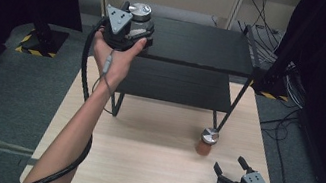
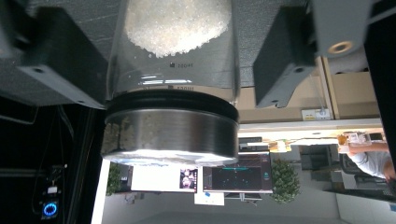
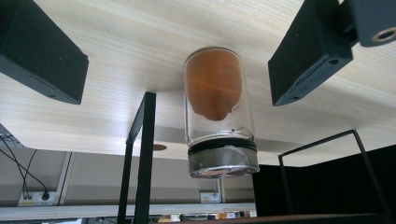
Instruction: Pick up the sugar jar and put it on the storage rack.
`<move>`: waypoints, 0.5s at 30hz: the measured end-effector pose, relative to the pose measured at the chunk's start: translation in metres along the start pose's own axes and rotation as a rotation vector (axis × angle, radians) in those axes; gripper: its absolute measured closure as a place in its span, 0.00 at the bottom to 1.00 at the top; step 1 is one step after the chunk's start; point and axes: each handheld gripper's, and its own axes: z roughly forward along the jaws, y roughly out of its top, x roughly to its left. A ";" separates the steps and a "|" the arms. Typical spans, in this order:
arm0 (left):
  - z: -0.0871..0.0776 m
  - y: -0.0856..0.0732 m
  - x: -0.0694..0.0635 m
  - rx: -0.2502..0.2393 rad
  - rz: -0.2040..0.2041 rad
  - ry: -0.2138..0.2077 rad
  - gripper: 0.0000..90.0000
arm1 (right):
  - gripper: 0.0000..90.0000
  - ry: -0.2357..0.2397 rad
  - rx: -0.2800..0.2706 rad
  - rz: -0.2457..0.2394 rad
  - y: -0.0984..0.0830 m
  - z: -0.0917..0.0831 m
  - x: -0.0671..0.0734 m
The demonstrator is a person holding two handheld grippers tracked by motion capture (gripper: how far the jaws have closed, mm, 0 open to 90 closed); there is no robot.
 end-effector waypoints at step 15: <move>-0.021 -0.016 0.009 -0.054 0.006 -0.023 0.12 | 0.06 0.000 0.005 -0.004 0.001 0.001 0.000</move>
